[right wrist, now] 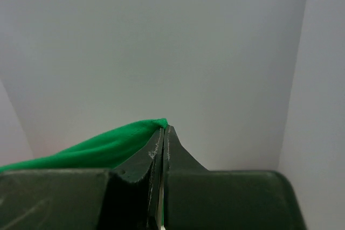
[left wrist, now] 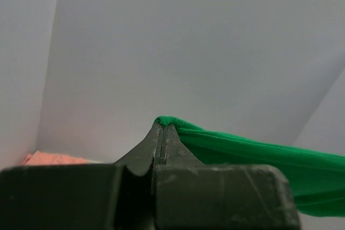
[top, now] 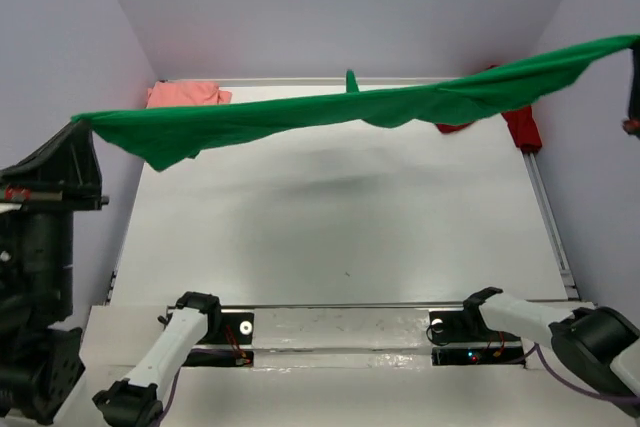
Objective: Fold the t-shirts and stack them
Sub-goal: Flatten the tshirt out
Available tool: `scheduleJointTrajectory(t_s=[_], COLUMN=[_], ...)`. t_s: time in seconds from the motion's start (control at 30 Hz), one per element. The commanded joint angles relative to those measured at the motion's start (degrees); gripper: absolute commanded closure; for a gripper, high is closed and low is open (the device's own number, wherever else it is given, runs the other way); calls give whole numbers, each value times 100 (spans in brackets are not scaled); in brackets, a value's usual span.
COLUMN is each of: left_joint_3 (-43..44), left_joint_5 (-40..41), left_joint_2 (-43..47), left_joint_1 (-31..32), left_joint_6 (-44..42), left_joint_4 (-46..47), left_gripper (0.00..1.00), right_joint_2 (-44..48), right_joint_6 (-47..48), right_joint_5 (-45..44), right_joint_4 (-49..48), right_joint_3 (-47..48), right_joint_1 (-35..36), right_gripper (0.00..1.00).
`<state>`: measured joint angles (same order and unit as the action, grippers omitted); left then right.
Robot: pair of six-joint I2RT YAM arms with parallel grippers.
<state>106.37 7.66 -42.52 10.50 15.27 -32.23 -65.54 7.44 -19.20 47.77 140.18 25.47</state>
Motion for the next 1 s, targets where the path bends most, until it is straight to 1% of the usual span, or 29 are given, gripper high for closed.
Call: scheduleJointTrajectory(t_s=[0.0,0.13,0.3,0.43,0.53,0.63,0.67,0.77,0.8,0.83,0.93,0.97], left_joint_3=[-46,42,-19,182,218,-220,-378,-1614,-1854,-2196,-2715,-2822], left_joint_5=[-230,-248,-335,-178,225,595,701,930,921,904,991,1027], left_joint_2=[191,358,341,52,-370,-765,-853,-1021,-1091,-1144,-1477,-1652], left_joint_1=[-4,-4,-4,-4,4,-4,4,4,4,-4,-4,-4], left_joint_6=[20,47,108,29,29,125,169,406,450,547,635,627], left_joint_4=[489,454,437,297,-28,-143,-135,242,487,524,682,787], left_gripper=[100,100,100,100,100,100,100,100,100,100,100,100], right_joint_2=[339,472,358,86,-134,-459,-529,-855,-995,-1048,-1347,-1469], right_joint_6=[-129,-322,-463,-498,-428,-375,-358,-366,-366,-392,-454,-480], right_joint_5=[197,434,602,541,348,321,268,75,40,4,-14,21], right_joint_4=[-286,-172,-48,-4,-48,-171,-224,-435,-574,-680,-1015,-1050], right_joint_3=[-122,-140,202,414,221,-77,-348,-1078,-1281,-1718,-2291,-2346], right_joint_1=[-51,-51,-51,-51,-51,-51,-51,-51,-51,-51,-104,-156], right_gripper=[100,100,100,100,100,100,100,100,100,100,100,100])
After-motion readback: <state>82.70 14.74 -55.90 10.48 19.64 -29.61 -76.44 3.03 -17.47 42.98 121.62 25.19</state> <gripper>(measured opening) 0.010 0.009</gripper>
